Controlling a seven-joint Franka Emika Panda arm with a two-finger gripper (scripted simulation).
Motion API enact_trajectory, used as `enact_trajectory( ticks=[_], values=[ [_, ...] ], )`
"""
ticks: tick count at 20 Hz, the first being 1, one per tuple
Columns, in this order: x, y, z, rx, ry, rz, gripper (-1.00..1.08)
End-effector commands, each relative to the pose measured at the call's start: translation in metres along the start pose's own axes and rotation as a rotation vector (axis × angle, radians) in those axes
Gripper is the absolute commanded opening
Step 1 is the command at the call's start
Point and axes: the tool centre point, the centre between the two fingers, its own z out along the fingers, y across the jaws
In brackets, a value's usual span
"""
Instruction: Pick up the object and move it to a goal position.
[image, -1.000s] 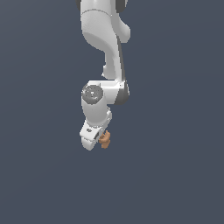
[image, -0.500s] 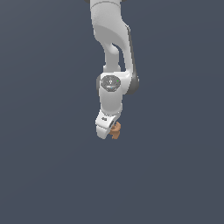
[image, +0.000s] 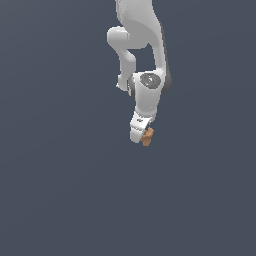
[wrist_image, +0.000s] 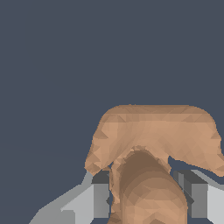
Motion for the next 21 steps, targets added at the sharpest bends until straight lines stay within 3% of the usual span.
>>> enact_trajectory(
  ticks=[1, 11, 21],
  values=[
    [0.009, -0.023, -0.002, -0.001, 0.000, 0.000, -1.00],
    [0.036, -0.087, -0.006, -0.001, 0.000, 0.000, -1.00],
    [0.040, -0.092, -0.006, -0.001, 0.001, 0.000, -1.00]
  ],
)
